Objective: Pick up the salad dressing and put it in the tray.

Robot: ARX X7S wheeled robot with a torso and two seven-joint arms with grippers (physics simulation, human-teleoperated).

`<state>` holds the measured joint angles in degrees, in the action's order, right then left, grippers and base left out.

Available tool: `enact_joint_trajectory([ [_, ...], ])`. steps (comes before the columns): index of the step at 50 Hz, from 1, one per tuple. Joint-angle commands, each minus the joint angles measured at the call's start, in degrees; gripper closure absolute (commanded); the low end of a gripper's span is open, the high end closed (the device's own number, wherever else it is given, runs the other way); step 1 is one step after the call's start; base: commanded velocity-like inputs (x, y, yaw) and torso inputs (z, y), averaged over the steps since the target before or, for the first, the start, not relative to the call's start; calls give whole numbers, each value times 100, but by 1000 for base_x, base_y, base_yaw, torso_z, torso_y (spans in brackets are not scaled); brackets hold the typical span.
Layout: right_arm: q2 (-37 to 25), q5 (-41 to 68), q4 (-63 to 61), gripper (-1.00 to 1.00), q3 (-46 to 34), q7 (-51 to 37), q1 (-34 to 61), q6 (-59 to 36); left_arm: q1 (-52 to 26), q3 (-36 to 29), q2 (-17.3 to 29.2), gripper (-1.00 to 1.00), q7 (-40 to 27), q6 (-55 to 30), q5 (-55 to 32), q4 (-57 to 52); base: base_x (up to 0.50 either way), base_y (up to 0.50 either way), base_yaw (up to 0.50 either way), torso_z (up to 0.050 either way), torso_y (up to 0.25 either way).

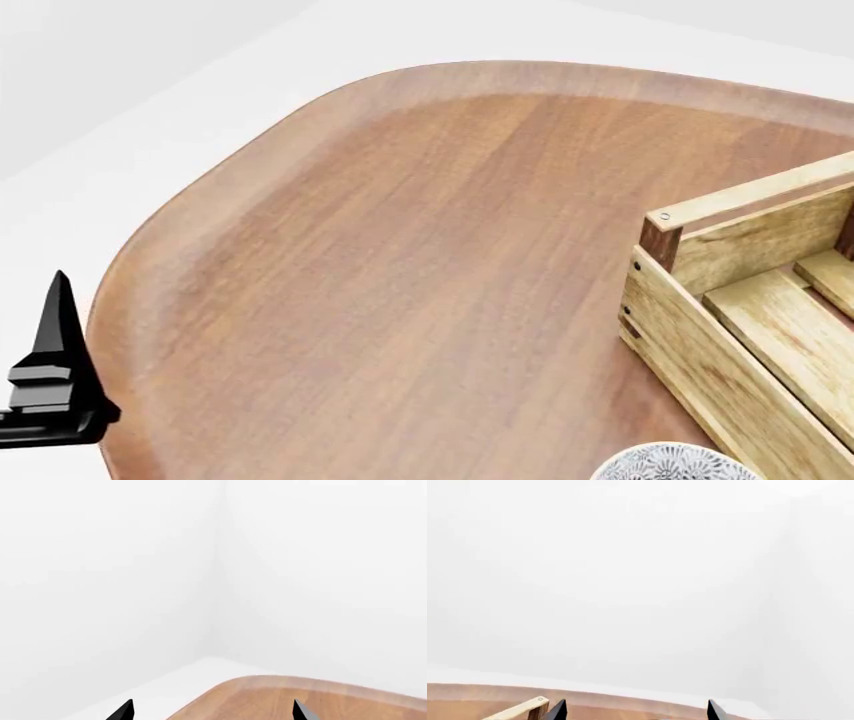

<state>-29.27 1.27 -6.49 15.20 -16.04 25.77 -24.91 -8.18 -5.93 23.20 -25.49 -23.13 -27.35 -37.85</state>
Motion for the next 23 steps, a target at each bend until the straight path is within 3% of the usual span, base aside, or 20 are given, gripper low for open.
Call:
enact_joint_trajectory([
  [1,26,149,-2229,-100,15,202,-607,-592,40,112,-14,-100,-32,99,-85,-38,0,0,0,0,0],
  [14,195,98,-3292,-100,125,130,-1296,-238,139,427,-135,-100,-42,495,-256,-50,0,0,0,0,0],
  [23,471,-111,-3623,-100,27,-26,-1896,588,301,629,-194,-100,100,1110,-148,-107,0,0,0,0,0],
])
